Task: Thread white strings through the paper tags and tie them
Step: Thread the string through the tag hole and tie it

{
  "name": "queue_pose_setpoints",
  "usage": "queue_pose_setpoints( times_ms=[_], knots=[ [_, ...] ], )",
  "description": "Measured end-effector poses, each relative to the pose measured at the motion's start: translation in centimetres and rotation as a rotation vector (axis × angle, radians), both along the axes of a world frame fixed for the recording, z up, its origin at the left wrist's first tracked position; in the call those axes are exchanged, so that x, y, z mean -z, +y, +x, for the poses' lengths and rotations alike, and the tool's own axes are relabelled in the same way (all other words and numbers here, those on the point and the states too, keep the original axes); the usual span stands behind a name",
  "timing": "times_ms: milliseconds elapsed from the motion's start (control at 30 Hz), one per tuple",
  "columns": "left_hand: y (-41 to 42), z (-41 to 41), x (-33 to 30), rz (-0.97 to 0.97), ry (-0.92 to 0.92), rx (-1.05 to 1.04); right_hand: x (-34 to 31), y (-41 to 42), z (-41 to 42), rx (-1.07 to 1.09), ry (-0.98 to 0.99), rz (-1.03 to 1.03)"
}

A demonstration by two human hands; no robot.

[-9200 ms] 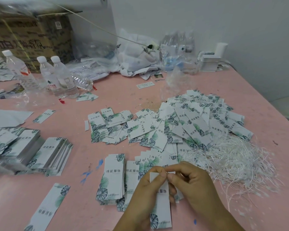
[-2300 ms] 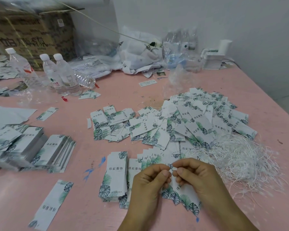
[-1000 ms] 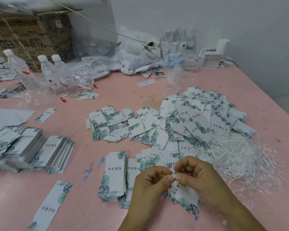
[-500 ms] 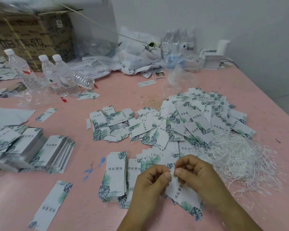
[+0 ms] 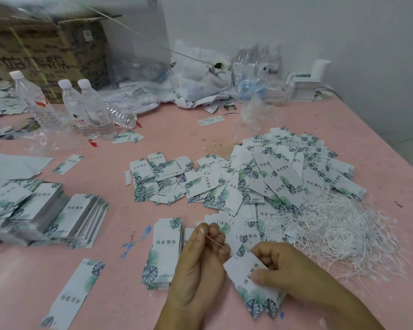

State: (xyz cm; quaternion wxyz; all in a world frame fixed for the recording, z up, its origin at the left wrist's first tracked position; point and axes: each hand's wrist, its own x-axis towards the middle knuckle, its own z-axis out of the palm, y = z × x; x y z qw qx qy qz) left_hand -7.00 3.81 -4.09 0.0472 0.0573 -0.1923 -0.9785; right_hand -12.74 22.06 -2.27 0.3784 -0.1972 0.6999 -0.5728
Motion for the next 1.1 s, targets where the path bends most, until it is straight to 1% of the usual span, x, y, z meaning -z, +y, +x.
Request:
queue_pose_setpoints(
  times_ms=[100, 200, 267, 367, 433, 467, 567, 633, 700, 767, 867, 933, 1000, 1100],
  knots=[
    [-0.2, -0.2, -0.1, 0.071, -0.011, -0.027, -0.5, 0.9, -0.4, 0.024, -0.092, -0.044],
    [0.0, -0.5, 0.3, 0.017, -0.115, -0.071, -0.5, 1.2, -0.7, 0.199, -0.253, -0.261],
    [0.6, -0.5, 0.7, -0.095, -0.16, -0.061, -0.3, 0.5, -0.6, 0.353, -0.327, -0.407],
    [1.8, -0.1, 1.5, -0.419, -0.164, -0.009, 0.2, -1.3, 0.0, 0.503, -0.352, -0.513],
    [2.4, 0.1, 1.7, -0.583, -0.139, 0.008, 0.6, -2.3, 0.7, 0.552, -0.299, -0.521],
    [2.6, 0.1, 1.8, -0.628, -0.127, 0.005, 0.8, -2.7, 1.0, 0.566, -0.272, -0.516],
    [2.5, 0.2, 1.7, -0.674, -0.122, -0.022, 1.0, -3.5, 1.5, 0.565, -0.258, -0.488],
    [2.5, 0.3, 1.7, -0.698, -0.133, -0.047, 1.2, -3.6, 1.6, 0.55, -0.28, -0.465],
    [2.5, 0.4, 1.7, -0.762, -0.151, -0.095, 1.1, -3.6, 1.6, 0.547, -0.309, -0.455],
    [2.7, 0.5, 1.6, -0.882, -0.147, -0.163, 1.1, -3.4, 1.5, 0.551, -0.32, -0.455],
    [3.0, 0.7, 1.1, -1.099, -0.068, -0.277, 0.8, -3.2, 1.4, 0.584, -0.312, -0.464],
    [3.1, 0.8, 0.9, -1.172, -0.036, -0.317, 0.5, -2.9, 1.1, 0.625, -0.306, -0.449],
    [3.1, 0.8, 1.1, -1.215, -0.062, -0.332, -0.2, -2.3, 0.1, 0.684, -0.259, -0.399],
    [3.2, 0.7, 1.2, -1.28, -0.136, -0.365, -2.1, -1.3, -2.9, 0.737, -0.066, -0.254]
  ],
)
